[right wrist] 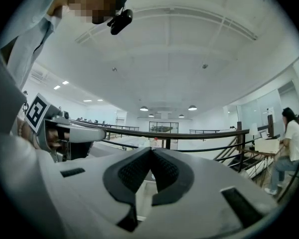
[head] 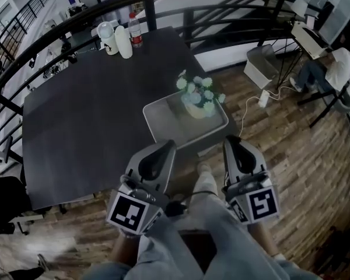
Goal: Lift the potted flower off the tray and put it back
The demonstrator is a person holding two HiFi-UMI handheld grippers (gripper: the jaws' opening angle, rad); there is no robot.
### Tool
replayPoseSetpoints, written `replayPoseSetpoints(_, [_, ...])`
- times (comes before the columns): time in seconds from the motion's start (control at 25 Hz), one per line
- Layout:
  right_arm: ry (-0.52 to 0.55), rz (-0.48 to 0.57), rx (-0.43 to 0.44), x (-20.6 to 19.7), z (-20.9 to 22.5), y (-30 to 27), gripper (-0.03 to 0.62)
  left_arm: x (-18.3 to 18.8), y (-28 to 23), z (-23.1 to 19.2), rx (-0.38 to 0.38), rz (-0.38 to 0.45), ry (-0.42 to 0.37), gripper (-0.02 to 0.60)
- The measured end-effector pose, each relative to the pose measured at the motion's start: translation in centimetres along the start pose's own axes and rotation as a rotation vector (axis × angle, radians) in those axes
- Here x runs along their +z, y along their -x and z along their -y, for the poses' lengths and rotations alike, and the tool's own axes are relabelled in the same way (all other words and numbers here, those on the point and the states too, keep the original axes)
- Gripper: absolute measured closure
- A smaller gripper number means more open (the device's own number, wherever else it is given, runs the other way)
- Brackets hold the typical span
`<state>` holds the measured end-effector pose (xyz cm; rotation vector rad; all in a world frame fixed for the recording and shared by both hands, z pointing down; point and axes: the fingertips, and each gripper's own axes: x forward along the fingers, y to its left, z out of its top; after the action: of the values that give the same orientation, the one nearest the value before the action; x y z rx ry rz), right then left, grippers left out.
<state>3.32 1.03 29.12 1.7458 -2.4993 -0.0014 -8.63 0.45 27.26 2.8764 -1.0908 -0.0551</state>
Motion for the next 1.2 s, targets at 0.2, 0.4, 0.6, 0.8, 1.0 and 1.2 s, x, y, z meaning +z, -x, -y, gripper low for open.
replayPoseSetpoints(0.2, [0.014,0.008,0.046,0.1,0.9,-2.2,0.599,-0.5,-1.7,-1.0,0.038,-0.008,0.022,0.589])
replayPoseSetpoints(0.4, [0.032,-0.025,0.096,-1.2,2.7,-3.8,0.599,-1.3,-4.2,-1.1,0.053,-0.008,0.019,0.589])
replayPoseSetpoints(0.6, [0.057,-0.064,0.138,-2.6,4.1,-5.3,0.503,-2.2,-6.0,-1.4,0.072,-0.028,0.048,0.589])
replayPoseSetpoints(0.8, [0.045,-0.114,0.169,-4.9,5.3,-6.8,0.454,-3.4,-7.5,-2.2,0.099,-0.05,0.059,0.589])
replayPoseSetpoints(1.0, [0.044,-0.17,0.21,-7.6,5.8,-8.3,0.414,-4.2,-8.2,-3.3,0.135,-0.066,0.072,0.589])
replayPoseSetpoints(1.2, [0.062,-0.229,0.213,-10.4,6.6,-10.0,0.359,-5.6,-8.5,-4.2,0.174,-0.093,0.092,0.589])
